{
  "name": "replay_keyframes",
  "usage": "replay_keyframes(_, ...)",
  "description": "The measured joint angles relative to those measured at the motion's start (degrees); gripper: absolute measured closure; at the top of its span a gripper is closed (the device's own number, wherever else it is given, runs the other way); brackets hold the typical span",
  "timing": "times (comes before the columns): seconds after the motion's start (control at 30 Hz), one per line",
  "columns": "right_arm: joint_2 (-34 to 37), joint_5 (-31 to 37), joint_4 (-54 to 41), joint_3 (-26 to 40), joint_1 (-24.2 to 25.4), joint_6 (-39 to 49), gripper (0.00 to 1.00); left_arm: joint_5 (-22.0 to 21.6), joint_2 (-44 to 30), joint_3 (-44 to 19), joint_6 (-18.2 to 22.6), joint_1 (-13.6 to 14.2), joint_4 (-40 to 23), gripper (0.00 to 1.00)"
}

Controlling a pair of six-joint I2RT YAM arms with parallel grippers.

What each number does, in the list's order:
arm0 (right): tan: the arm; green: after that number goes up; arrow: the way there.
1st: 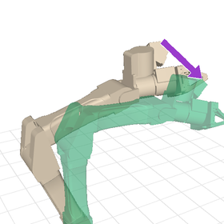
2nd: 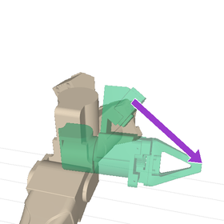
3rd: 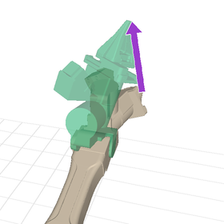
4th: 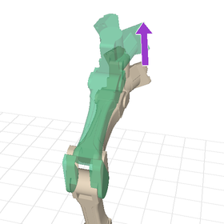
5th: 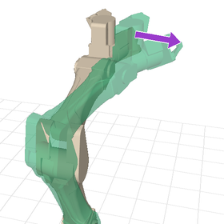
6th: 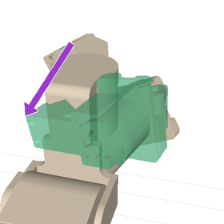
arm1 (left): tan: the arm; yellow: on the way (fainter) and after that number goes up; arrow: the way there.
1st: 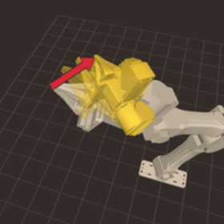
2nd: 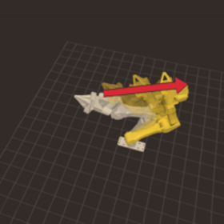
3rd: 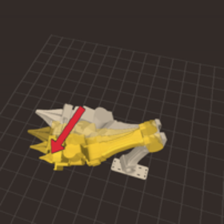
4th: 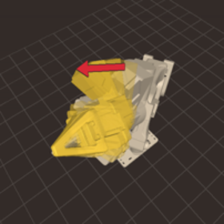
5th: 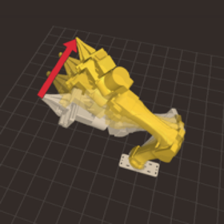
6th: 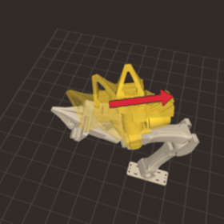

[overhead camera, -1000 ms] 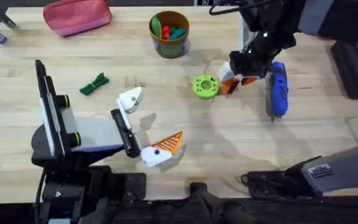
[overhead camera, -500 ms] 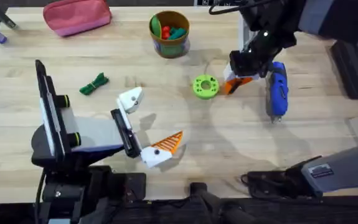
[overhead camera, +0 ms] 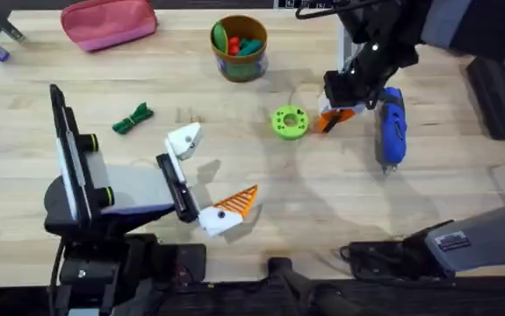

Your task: Pick up the gripper from the table and insert it into the empty holder that is missing its gripper. Then pick up a screw, insert it into the mounting hole, and use the screwdriver to tighten it. Finally, clean up the table by picking up the vegetable and placing it into the bucket.

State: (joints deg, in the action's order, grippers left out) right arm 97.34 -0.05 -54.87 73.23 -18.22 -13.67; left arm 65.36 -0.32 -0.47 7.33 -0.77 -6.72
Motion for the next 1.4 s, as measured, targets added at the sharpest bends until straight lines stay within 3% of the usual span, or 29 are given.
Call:
replay_keyframes(0.27, -2.1, -0.3, -0.7, 0.2, 0.0, 0.0, 0.996, 0.0, 0.0, 0.0, 0.0, 0.0, 0.0, 0.015)
replay_keyframes(0.6, -18.3, -8.9, 2.2, 1.7, 0.0, -0.2, 0.996, 0.0, 0.0, 0.0, 0.0, 0.0, 0.0, 0.016)
replay_keyframes(0.93, -27.6, -19.0, 5.9, 1.4, 0.0, -4.5, 0.996, 0.0, 0.0, 0.0, 0.0, 0.0, 0.0, 0.016)
replay_keyframes(1.23, -34.4, -27.5, 13.1, -5.4, 0.0, -7.6, 0.996, 0.0, 0.0, 0.0, 0.0, 0.0, 0.0, 0.015)
replay_keyframes(1.4, -35.1, -36.5, 16.5, -9.6, 1.2, -8.4, 0.996, 0.0, 0.0, 0.0, 0.0, 0.0, 0.0, 0.016)
